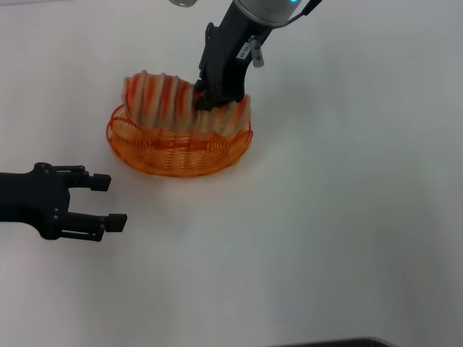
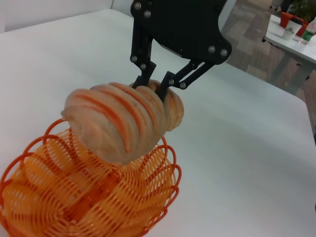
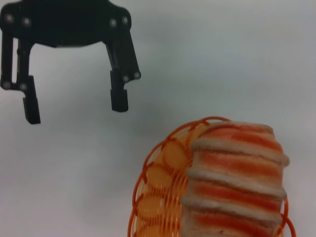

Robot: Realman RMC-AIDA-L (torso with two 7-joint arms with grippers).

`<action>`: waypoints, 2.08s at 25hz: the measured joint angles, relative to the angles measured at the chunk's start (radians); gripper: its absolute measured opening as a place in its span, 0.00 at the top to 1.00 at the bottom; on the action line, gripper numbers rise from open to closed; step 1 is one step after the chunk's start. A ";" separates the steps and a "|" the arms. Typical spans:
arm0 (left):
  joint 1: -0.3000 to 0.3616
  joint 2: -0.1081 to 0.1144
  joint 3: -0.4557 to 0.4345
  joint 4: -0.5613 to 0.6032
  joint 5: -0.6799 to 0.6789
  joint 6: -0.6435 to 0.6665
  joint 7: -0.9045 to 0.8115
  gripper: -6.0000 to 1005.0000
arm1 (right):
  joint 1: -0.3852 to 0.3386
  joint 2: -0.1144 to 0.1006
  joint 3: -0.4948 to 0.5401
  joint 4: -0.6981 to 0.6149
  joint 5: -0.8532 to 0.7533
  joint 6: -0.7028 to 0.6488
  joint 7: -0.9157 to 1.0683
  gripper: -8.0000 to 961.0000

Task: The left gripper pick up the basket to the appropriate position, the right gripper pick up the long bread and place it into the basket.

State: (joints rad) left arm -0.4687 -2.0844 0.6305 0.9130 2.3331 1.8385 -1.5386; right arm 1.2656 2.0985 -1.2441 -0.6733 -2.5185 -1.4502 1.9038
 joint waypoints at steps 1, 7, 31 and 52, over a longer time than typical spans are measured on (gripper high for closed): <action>0.000 0.000 0.000 -0.005 0.000 -0.001 0.000 0.15 | 0.000 0.000 0.000 0.000 0.003 0.001 0.000 0.81; 0.001 0.000 0.008 -0.008 0.000 -0.004 0.000 0.16 | 0.000 0.000 0.000 0.001 0.011 0.007 0.005 0.72; 0.005 0.000 0.003 -0.008 -0.006 -0.018 0.006 0.16 | -0.164 -0.008 0.002 -0.186 0.149 0.003 -0.005 0.28; 0.006 -0.003 -0.026 -0.010 -0.063 -0.051 0.008 0.16 | -0.627 -0.026 0.426 -0.249 0.461 -0.248 -0.436 0.28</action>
State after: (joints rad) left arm -0.4631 -2.0878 0.6043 0.9034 2.2703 1.7873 -1.5308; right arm 0.6391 2.0720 -0.8180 -0.9219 -2.0572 -1.6983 1.4675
